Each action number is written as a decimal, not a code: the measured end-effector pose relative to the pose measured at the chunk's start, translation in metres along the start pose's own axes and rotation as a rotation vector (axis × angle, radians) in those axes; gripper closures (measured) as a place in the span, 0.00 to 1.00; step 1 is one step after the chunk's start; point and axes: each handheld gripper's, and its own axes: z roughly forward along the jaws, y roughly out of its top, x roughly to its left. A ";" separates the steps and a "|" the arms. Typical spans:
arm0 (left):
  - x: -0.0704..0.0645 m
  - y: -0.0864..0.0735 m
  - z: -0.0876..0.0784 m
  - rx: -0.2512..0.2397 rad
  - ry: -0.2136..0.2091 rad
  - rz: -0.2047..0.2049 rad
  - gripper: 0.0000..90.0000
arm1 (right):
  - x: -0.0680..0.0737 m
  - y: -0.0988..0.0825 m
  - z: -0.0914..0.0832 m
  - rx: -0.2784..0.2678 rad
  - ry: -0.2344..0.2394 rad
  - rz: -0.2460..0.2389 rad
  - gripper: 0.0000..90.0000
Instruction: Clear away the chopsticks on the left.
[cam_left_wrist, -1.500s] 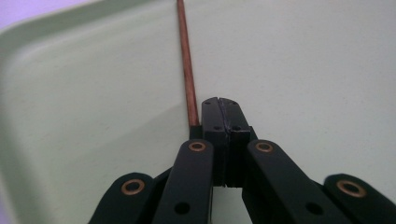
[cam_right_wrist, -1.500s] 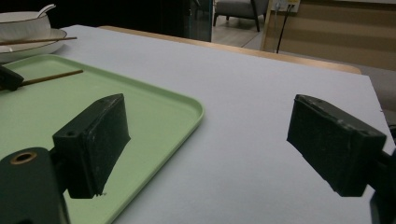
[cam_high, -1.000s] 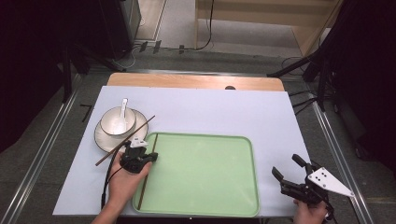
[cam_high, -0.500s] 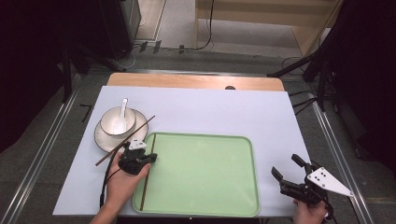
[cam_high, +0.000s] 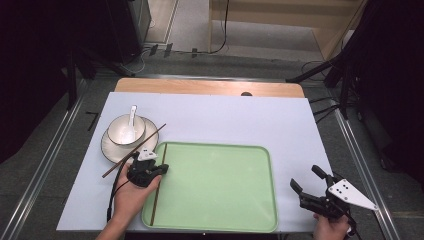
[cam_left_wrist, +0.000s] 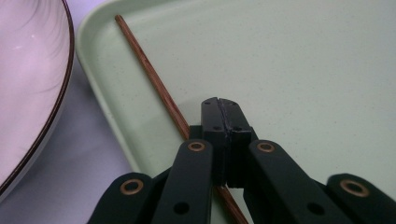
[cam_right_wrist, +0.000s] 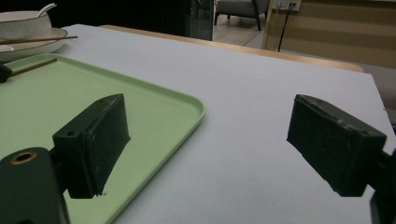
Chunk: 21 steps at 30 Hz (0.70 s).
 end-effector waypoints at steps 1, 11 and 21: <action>0.000 0.000 0.000 -0.005 0.000 0.006 0.98 | 0.000 0.000 0.000 0.000 0.000 0.000 0.14; 0.003 0.000 -0.006 -0.049 -0.038 0.005 0.86 | 0.000 0.000 0.000 0.002 0.001 -0.004 0.14; 0.013 0.000 -0.025 -0.099 -0.065 0.014 0.71 | -0.001 0.000 -0.001 0.001 0.002 -0.004 0.14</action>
